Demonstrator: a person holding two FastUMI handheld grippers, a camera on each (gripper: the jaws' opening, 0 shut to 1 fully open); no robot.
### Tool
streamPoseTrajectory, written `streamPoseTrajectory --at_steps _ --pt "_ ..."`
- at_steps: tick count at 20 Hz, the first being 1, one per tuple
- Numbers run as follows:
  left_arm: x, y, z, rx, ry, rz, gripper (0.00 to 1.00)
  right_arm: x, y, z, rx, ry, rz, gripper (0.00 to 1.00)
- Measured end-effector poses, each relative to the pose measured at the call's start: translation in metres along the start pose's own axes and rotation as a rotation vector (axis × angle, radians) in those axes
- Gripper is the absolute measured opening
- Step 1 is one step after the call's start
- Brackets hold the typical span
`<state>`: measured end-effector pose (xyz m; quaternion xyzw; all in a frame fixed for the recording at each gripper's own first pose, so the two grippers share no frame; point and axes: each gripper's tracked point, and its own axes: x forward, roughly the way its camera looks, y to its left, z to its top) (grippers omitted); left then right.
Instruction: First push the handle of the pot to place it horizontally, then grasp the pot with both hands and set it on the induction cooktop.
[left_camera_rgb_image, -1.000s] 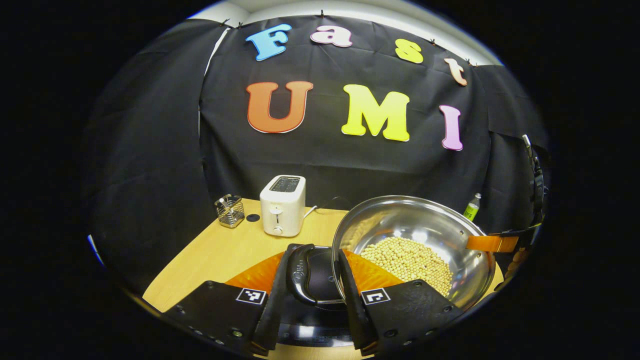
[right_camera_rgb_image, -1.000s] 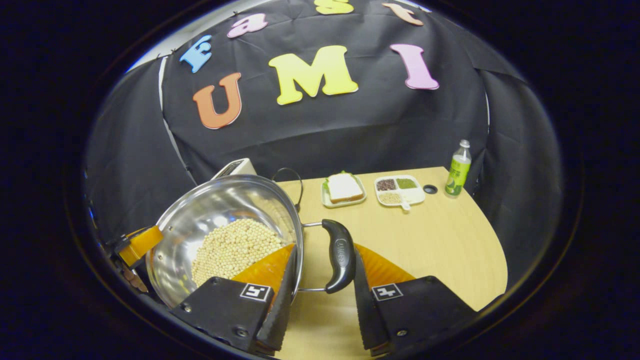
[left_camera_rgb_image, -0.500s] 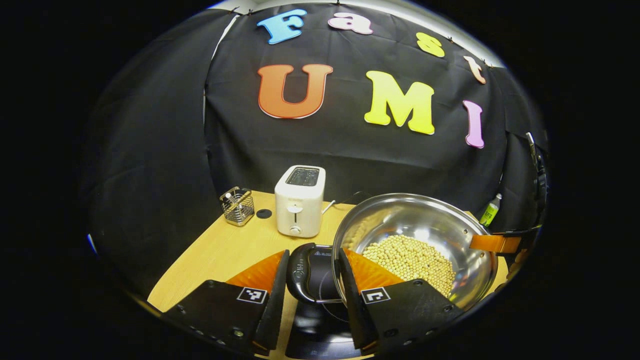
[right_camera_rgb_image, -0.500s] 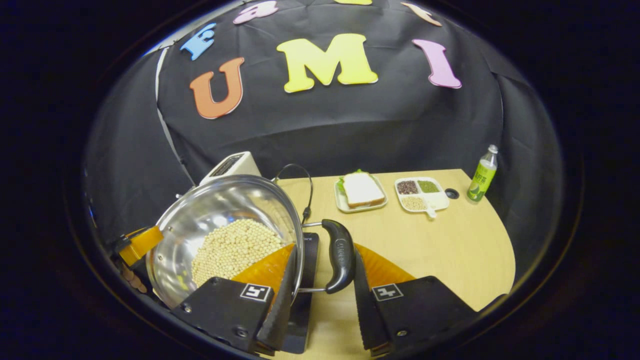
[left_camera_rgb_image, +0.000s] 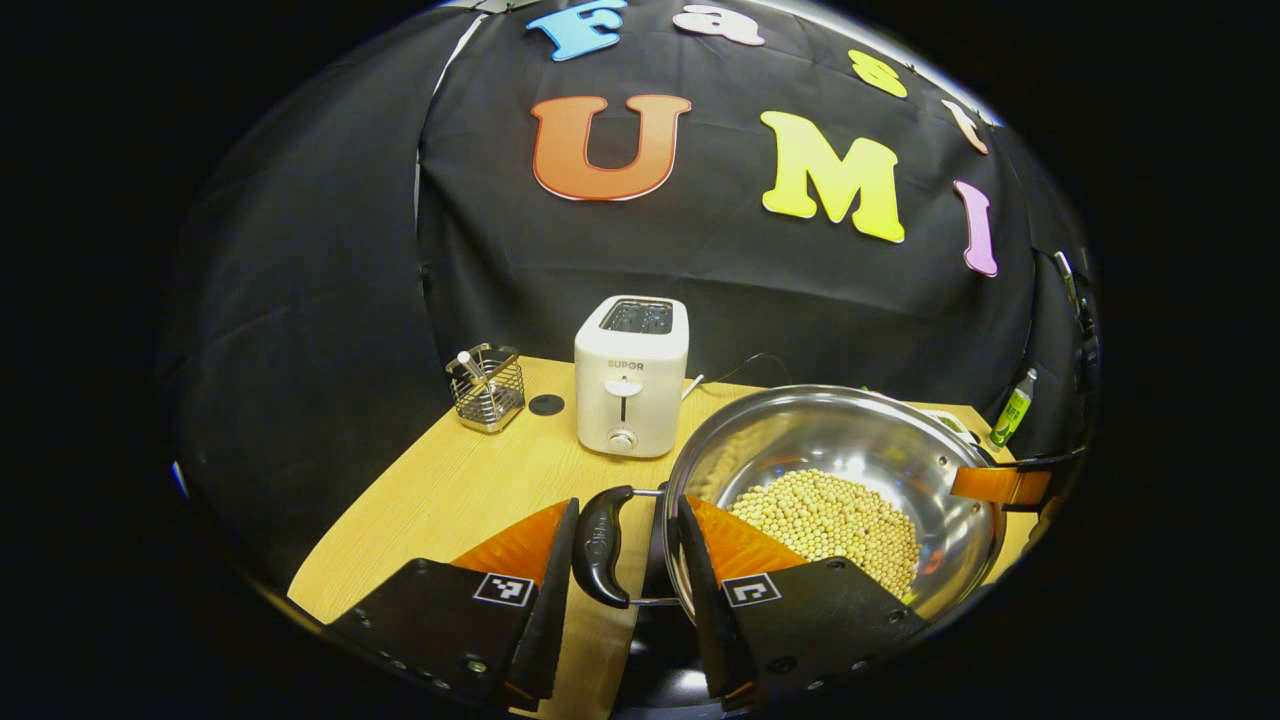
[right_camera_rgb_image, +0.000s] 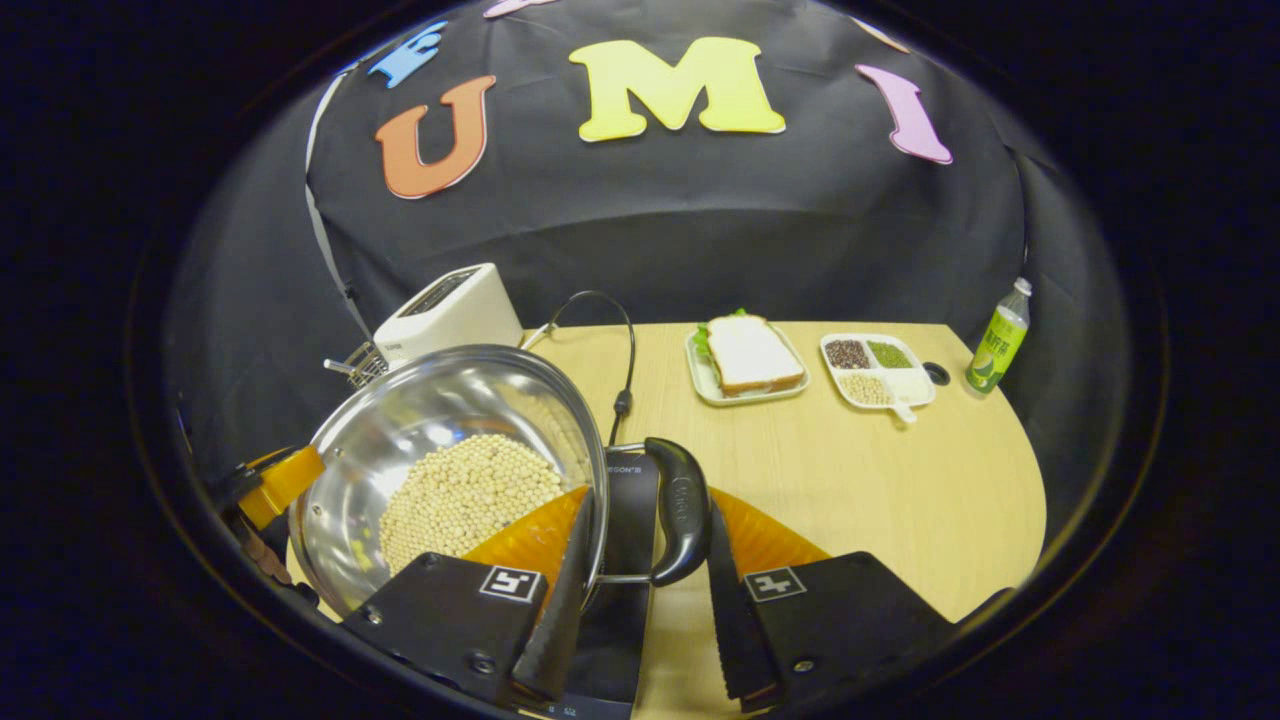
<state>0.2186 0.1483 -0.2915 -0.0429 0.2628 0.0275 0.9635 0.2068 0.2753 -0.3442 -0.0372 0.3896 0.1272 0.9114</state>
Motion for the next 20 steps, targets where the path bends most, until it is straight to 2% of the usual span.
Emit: streamPoseTrajectory --at_steps 3,7,17,18,19,20 --pt "0.010 0.004 -0.010 0.035 -0.001 0.013 0.53 0.013 0.000 -0.013 0.013 0.016 0.005 0.59" --pt "0.021 0.004 -0.032 0.014 0.030 0.002 0.54 0.021 -0.001 -0.024 0.022 0.027 0.005 0.59" --pt "0.018 0.003 -0.032 0.009 0.015 -0.005 0.55 0.022 -0.003 -0.022 0.061 -0.045 0.039 0.62" --pt "0.017 0.003 -0.032 0.007 0.016 -0.008 0.65 0.021 -0.003 -0.021 0.070 -0.054 0.045 0.62" --pt "0.015 0.003 -0.034 0.005 0.019 -0.004 0.57 0.021 -0.004 -0.022 0.079 -0.067 0.048 0.63" --pt "0.015 0.004 -0.033 0.004 0.018 0.000 0.60 0.019 -0.006 -0.021 0.082 -0.085 0.047 0.66"
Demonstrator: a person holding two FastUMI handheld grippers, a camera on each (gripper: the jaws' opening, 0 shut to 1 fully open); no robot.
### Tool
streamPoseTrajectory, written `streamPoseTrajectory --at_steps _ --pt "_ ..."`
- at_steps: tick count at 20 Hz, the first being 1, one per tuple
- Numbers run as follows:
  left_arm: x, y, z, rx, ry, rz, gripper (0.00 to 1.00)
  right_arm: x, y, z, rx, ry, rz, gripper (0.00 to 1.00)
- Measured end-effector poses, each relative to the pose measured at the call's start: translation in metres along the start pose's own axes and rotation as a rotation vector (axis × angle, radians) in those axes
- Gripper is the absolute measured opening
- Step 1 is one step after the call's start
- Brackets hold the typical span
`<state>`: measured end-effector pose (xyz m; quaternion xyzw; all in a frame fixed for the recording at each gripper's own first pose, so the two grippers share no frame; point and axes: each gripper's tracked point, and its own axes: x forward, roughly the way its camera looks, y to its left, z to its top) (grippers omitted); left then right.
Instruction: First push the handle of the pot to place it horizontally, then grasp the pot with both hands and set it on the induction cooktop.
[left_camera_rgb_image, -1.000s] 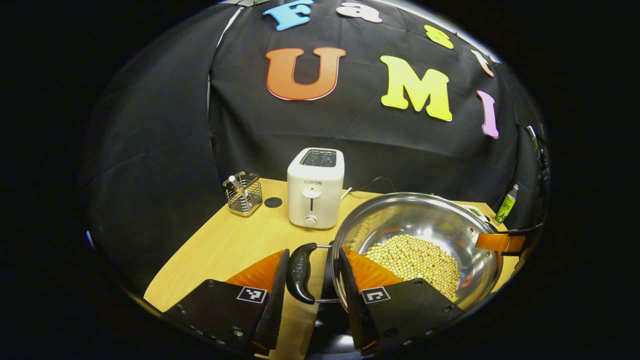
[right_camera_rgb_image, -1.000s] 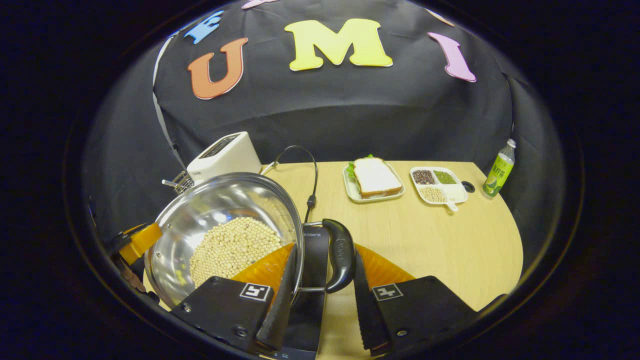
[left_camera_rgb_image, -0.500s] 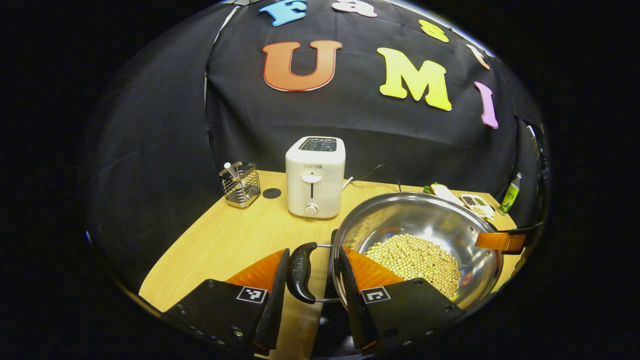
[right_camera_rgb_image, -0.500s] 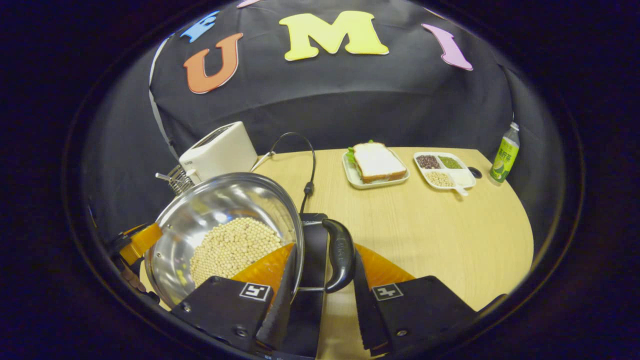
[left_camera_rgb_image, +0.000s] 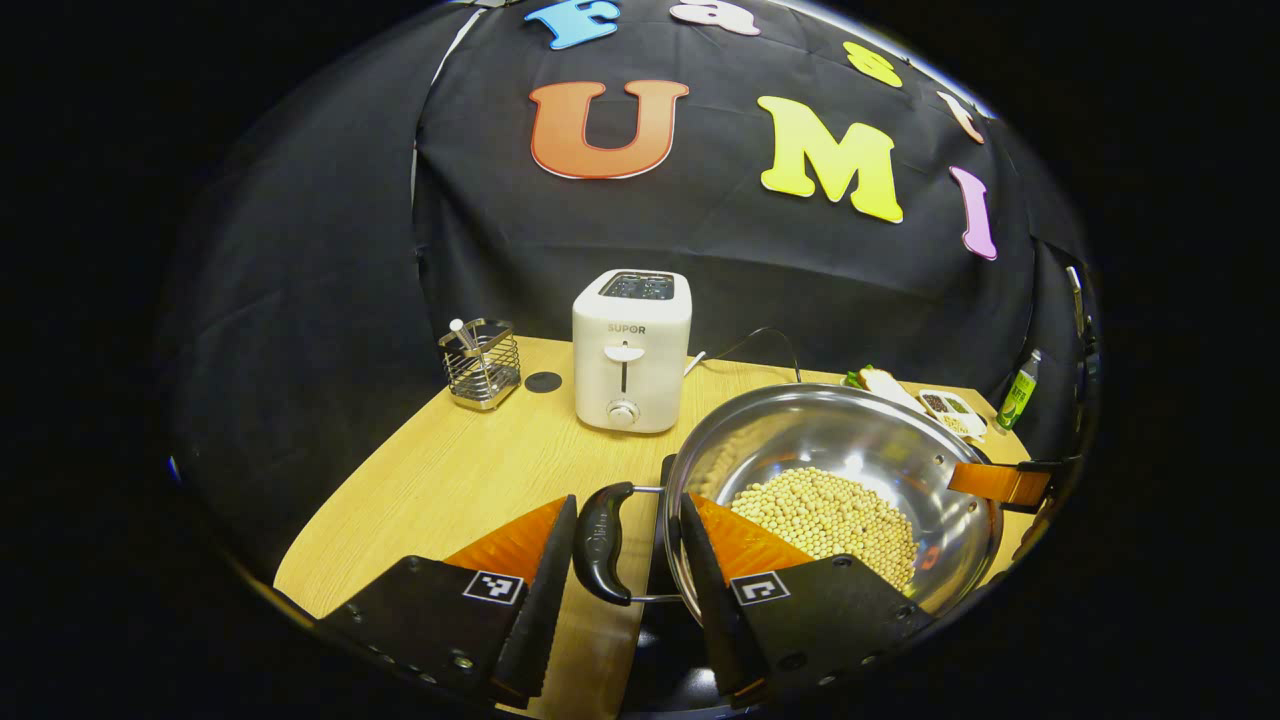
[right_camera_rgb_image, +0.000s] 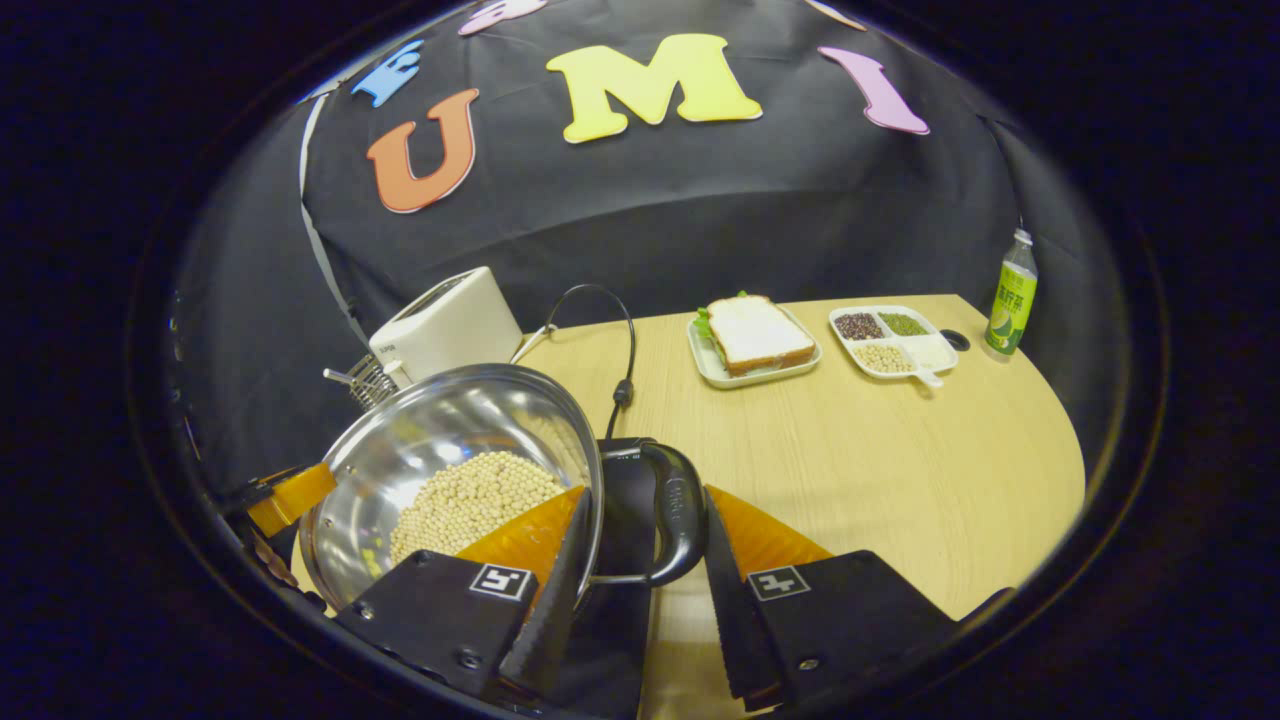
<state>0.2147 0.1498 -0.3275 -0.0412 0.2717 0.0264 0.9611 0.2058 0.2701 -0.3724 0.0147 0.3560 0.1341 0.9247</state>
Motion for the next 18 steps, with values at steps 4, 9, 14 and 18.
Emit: streamPoseTrajectory --at_steps 4,9,14,18 --pt "-0.015 0.011 0.012 0.014 -0.039 0.045 0.84 -0.021 -0.003 0.008 -0.003 -0.090 -0.006 0.72" --pt "-0.051 0.021 0.022 0.030 -0.073 0.103 0.97 -0.060 -0.006 0.011 -0.005 -0.148 0.005 0.84" --pt "-0.106 0.001 0.041 0.027 -0.159 0.063 0.96 -0.108 -0.013 0.014 -0.035 -0.215 -0.011 0.94" --pt "-0.152 -0.018 0.054 0.022 -0.220 0.041 0.96 -0.156 -0.023 0.019 -0.051 -0.294 -0.035 0.95"
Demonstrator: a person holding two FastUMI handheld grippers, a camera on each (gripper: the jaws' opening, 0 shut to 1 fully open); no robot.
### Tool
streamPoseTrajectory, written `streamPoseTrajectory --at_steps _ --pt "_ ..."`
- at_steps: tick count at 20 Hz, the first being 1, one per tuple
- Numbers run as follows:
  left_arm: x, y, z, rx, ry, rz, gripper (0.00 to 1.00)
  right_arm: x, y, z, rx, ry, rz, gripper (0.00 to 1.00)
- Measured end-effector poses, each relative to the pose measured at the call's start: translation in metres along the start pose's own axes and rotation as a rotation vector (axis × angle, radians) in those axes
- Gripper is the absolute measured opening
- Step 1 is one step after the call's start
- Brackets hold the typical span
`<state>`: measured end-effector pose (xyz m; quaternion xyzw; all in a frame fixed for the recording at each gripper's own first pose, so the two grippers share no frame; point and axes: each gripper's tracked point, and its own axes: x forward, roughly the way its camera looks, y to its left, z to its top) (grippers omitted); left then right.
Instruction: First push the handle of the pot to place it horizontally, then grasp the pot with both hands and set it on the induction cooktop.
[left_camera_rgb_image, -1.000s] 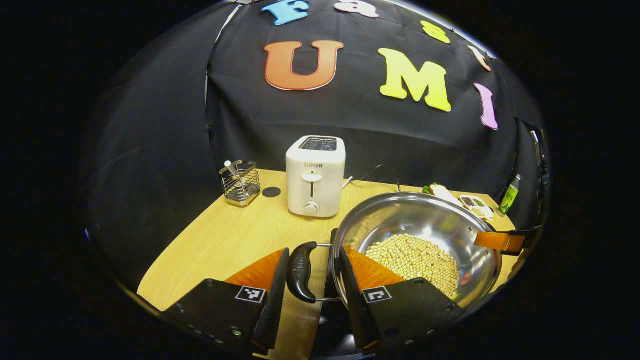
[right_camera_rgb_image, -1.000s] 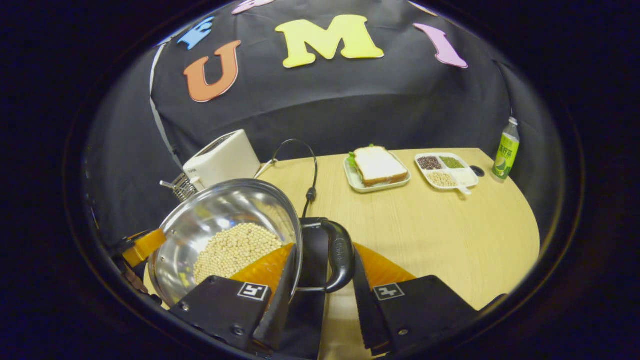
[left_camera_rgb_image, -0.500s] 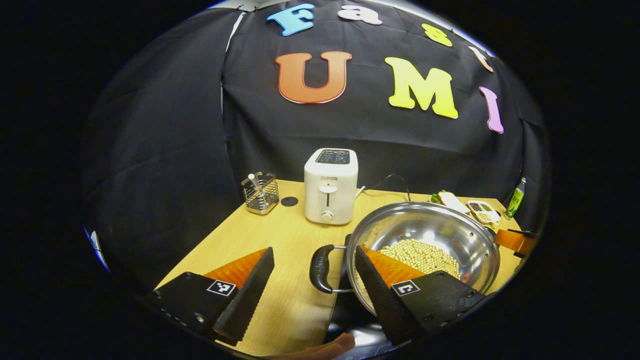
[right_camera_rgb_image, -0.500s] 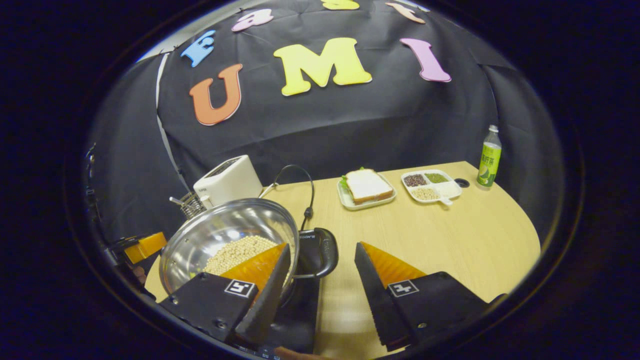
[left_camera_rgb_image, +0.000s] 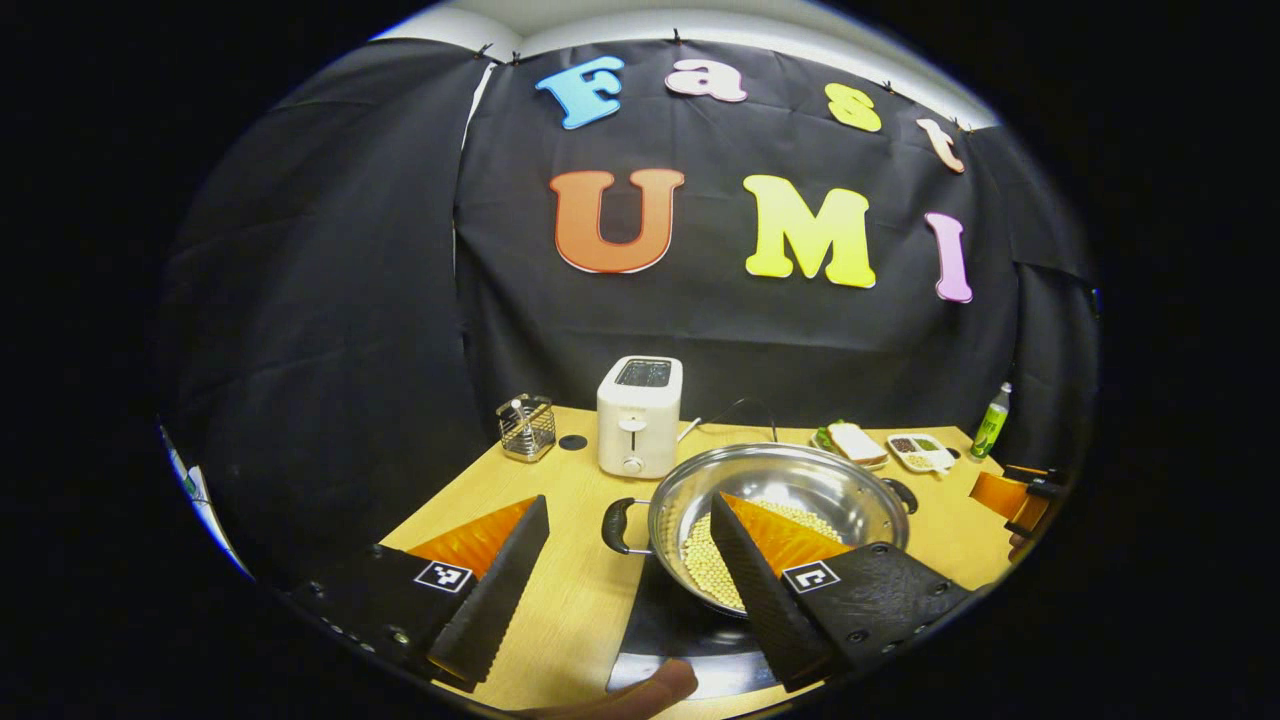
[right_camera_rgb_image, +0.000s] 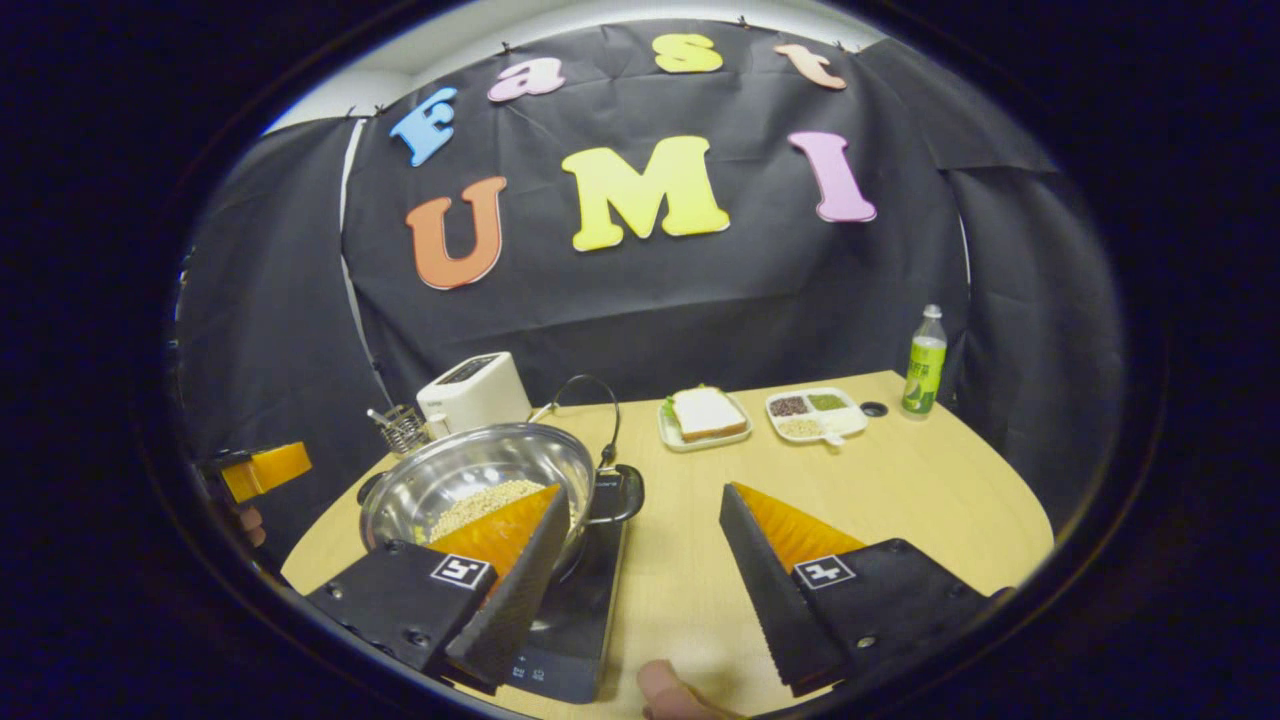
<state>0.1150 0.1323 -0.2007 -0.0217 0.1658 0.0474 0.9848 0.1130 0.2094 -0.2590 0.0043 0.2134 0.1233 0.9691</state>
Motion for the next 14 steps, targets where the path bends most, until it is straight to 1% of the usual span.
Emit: streamPoseTrajectory --at_steps 2,4,7,10,12,13,14 --pt "-0.024 -0.011 0.011 0.003 -0.036 -0.013 0.96 -0.026 -0.007 0.010 0.002 -0.038 -0.003 0.95" --pt "-0.044 -0.022 0.019 0.013 -0.063 -0.028 0.96 -0.050 -0.016 0.020 0.016 -0.071 -0.010 0.98" --pt "-0.072 -0.040 0.030 0.033 -0.098 -0.042 0.96 -0.086 -0.030 0.033 0.032 -0.113 -0.004 0.96" --pt "-0.102 -0.060 0.037 0.026 -0.129 -0.065 0.96 -0.119 -0.053 0.046 0.036 -0.161 -0.026 0.98" --pt "-0.123 -0.072 0.046 0.020 -0.166 -0.076 0.96 -0.143 -0.066 0.055 0.039 -0.194 -0.034 0.96" --pt "-0.133 -0.076 0.051 0.019 -0.182 -0.082 0.87 -0.153 -0.071 0.060 0.044 -0.215 -0.037 0.96" --pt "-0.143 -0.081 0.053 0.018 -0.193 -0.091 0.96 -0.166 -0.078 0.065 0.050 -0.238 -0.046 0.96"
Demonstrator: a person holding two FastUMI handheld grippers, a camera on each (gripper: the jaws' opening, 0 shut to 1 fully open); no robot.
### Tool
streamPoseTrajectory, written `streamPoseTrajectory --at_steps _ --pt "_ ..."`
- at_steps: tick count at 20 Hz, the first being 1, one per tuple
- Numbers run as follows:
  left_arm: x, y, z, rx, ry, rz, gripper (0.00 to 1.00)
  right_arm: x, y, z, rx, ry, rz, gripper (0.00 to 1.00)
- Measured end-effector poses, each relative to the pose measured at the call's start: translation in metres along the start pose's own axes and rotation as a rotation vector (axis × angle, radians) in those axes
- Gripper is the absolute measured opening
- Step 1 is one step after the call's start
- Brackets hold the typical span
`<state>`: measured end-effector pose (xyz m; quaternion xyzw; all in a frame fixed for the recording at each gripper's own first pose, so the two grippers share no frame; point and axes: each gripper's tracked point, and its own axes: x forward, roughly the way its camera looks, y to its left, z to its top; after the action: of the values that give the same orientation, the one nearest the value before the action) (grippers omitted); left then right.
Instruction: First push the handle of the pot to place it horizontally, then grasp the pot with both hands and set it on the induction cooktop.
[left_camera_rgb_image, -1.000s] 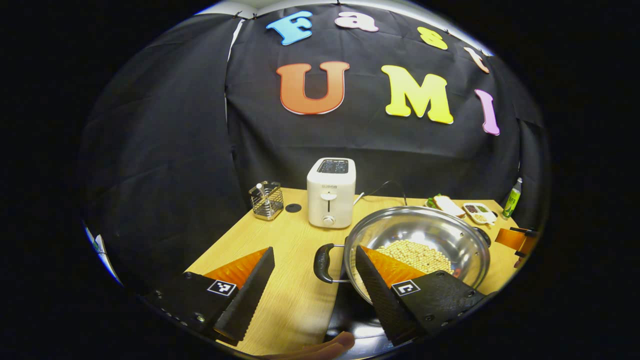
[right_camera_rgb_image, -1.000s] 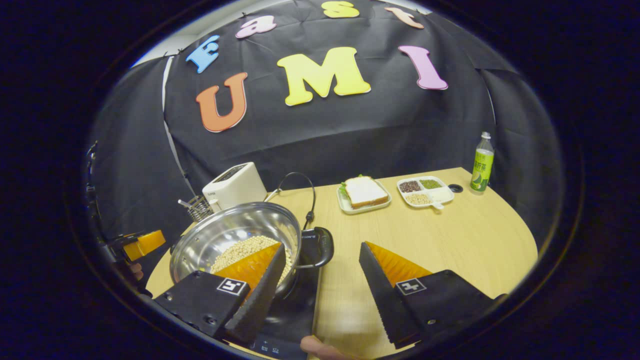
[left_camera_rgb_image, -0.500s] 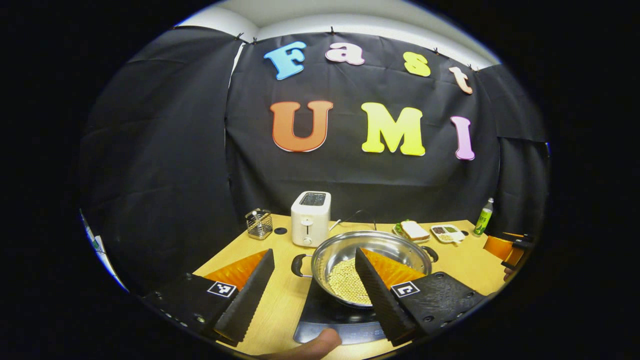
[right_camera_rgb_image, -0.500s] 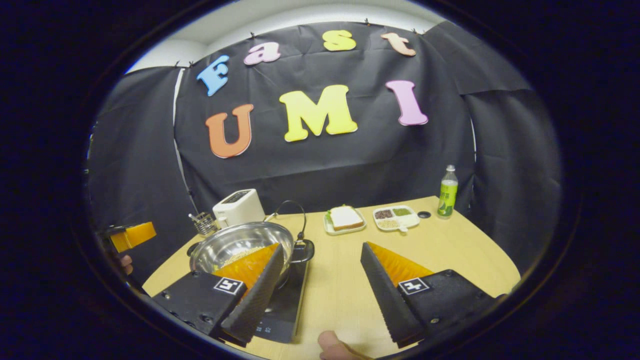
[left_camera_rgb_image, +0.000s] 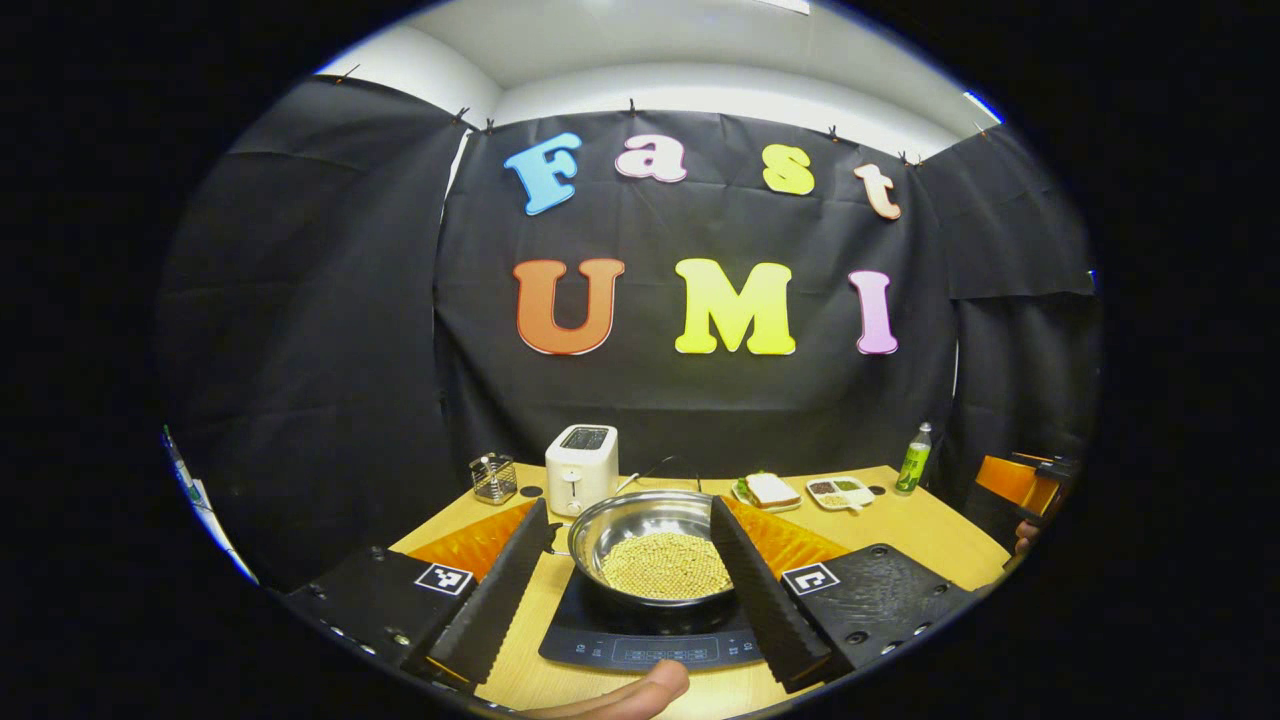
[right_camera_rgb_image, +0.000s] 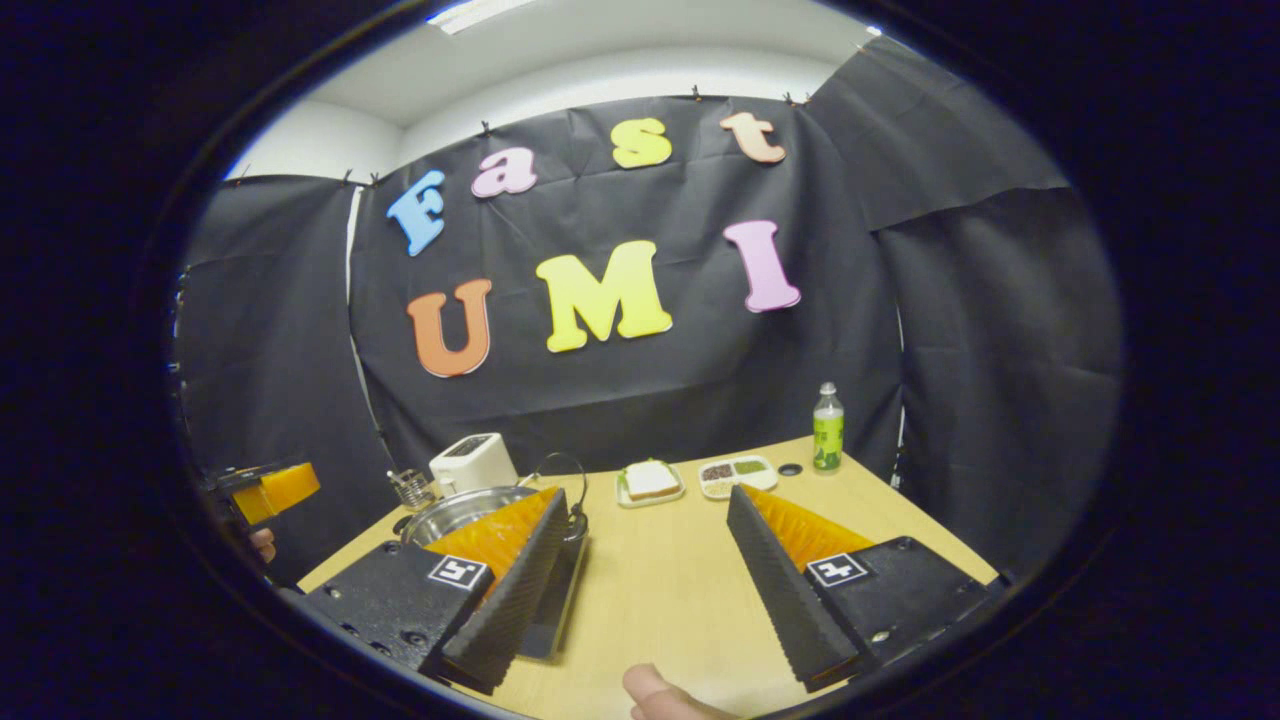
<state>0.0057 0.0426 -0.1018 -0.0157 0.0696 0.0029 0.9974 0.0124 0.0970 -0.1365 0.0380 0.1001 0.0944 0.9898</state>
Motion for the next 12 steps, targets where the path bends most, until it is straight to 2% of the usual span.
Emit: streamPoseTrajectory --at_steps 3,4,6,7,8,10,12 --pt "-0.019 -0.010 0.014 0.007 -0.033 -0.015 0.96 -0.026 -0.011 0.013 -0.024 -0.031 -0.008 0.96" --pt "-0.025 -0.012 0.018 0.008 -0.043 -0.018 0.96 -0.036 -0.014 0.019 -0.039 -0.049 -0.011 1.00" --pt "-0.035 -0.015 0.027 0.001 -0.065 -0.025 0.96 -0.053 -0.016 0.030 -0.057 -0.080 -0.009 0.96" --pt "-0.039 -0.015 0.029 -0.003 -0.074 -0.029 0.96 -0.060 -0.016 0.032 -0.065 -0.085 -0.007 1.00" --pt "-0.043 -0.017 0.031 -0.007 -0.085 -0.034 0.96 -0.066 -0.015 0.033 -0.071 -0.093 0.003 0.96" --pt "-0.054 -0.016 0.036 -0.010 -0.111 -0.037 0.96 -0.080 -0.013 0.039 -0.085 -0.112 0.020 0.96" --pt "-0.063 -0.013 0.041 -0.008 -0.136 -0.029 0.96 -0.093 -0.019 0.044 -0.109 -0.141 0.006 0.96"
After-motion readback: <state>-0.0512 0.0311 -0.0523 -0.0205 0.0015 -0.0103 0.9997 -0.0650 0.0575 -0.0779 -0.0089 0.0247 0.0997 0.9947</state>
